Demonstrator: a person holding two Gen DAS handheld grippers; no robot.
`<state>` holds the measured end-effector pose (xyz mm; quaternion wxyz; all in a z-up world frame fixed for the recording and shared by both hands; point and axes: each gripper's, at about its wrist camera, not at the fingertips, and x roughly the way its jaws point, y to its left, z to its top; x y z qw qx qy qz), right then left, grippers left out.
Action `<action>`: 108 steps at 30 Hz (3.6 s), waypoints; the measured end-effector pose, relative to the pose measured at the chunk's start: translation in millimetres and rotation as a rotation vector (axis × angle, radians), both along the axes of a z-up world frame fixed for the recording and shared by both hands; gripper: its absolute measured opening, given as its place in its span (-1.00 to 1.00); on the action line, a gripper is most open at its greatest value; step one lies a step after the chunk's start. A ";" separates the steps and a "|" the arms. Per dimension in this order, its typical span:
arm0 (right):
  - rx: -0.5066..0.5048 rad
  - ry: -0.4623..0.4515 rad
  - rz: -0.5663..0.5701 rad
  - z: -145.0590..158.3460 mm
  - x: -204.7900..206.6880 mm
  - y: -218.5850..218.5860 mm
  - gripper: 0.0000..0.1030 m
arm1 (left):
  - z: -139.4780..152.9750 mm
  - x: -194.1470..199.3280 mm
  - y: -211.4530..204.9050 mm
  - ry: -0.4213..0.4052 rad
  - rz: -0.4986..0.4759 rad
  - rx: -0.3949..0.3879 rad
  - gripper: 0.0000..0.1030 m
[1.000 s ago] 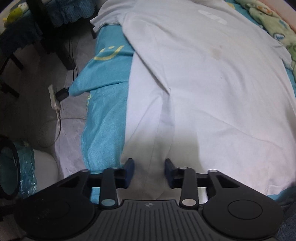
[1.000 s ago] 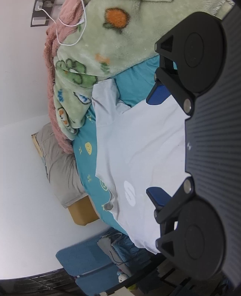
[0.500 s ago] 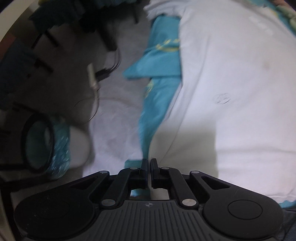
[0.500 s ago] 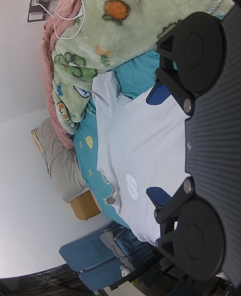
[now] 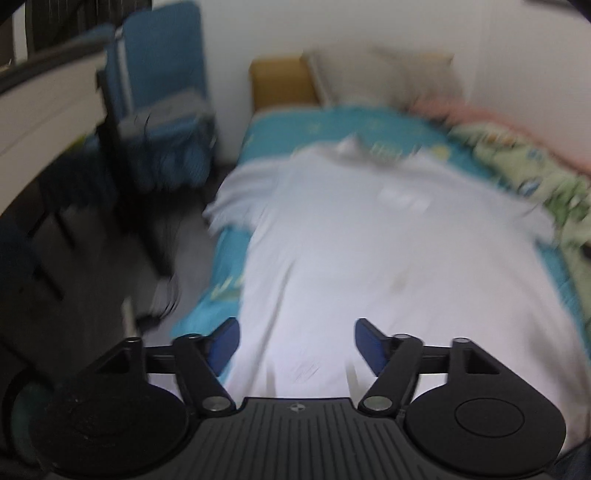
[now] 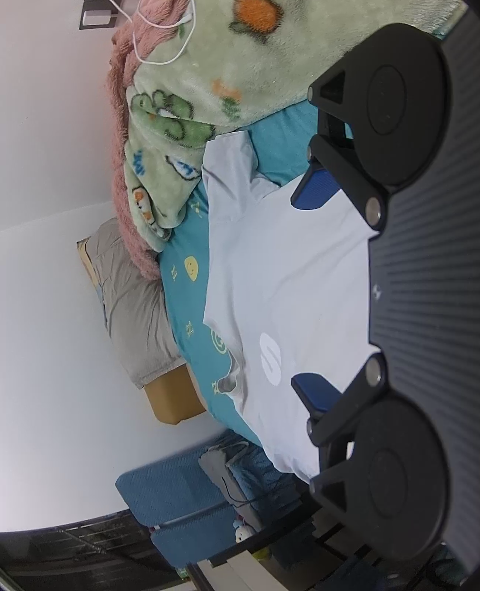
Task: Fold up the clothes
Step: 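Grasp the white T-shirt's side edge with the left gripper and pull it flat, then grasp the T-shirt sleeve with the right gripper, then fold the held sleeve across the shirt body with the right gripper and release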
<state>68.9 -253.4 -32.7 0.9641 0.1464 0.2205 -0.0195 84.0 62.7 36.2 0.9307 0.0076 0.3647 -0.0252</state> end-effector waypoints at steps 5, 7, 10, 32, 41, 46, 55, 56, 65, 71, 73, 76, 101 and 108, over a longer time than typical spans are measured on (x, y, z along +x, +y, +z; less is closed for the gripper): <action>-0.019 -0.037 0.010 4.0 -2.6 2.6 0.88 | 20.2 3.7 -43.7 -0.195 -0.065 -0.031 0.61; -0.017 -0.041 0.010 3.8 -1.7 2.7 0.88 | 23.4 3.3 -61.1 -0.246 -0.092 -0.050 0.73; -0.015 -0.048 0.009 3.4 -0.2 2.7 0.88 | 11.0 7.5 -69.4 -0.271 -0.078 -0.147 0.92; 0.469 0.060 0.000 -41.3 47.7 -53.7 0.88 | -50.6 3.7 -35.9 -0.178 -0.024 -0.158 0.99; 0.832 0.129 -0.240 -113.4 126.7 -135.9 0.88 | -72.0 18.0 -30.2 -0.118 -0.002 -0.176 0.99; 0.794 0.112 -0.359 -142.3 155.7 -169.6 0.89 | -90.7 39.4 -28.3 -0.073 0.008 -0.185 0.99; 0.605 0.103 -0.299 -154.7 211.6 -179.9 0.92 | -131.1 85.4 -31.3 0.044 0.023 -0.162 0.98; 0.609 0.093 -0.299 -155.4 214.7 -180.4 0.92 | -134.4 87.5 -31.4 0.057 0.020 -0.169 0.98; 0.634 -0.007 -0.307 -160.8 231.9 -185.2 0.94 | -141.9 89.5 -38.3 0.065 0.003 -0.134 0.98; 0.776 -0.210 -0.282 -169.5 217.5 -200.2 0.90 | -143.8 89.4 -42.9 0.063 -0.001 -0.114 0.98; 0.773 -0.235 -0.283 -169.4 214.4 -205.3 0.90 | -144.0 89.2 -43.2 0.063 0.001 -0.113 0.98; 0.724 -0.139 -0.300 -168.3 223.6 -206.1 0.76 | -143.8 89.5 -44.7 0.061 0.006 -0.115 0.98; 0.041 -0.039 -0.234 -57.7 322.0 -129.6 -0.85 | -130.7 105.4 -30.8 0.025 0.116 -0.155 0.98; -0.295 -0.089 -0.176 7.7 310.4 -27.3 -0.85 | -114.1 96.9 -0.9 0.006 0.189 -0.208 0.98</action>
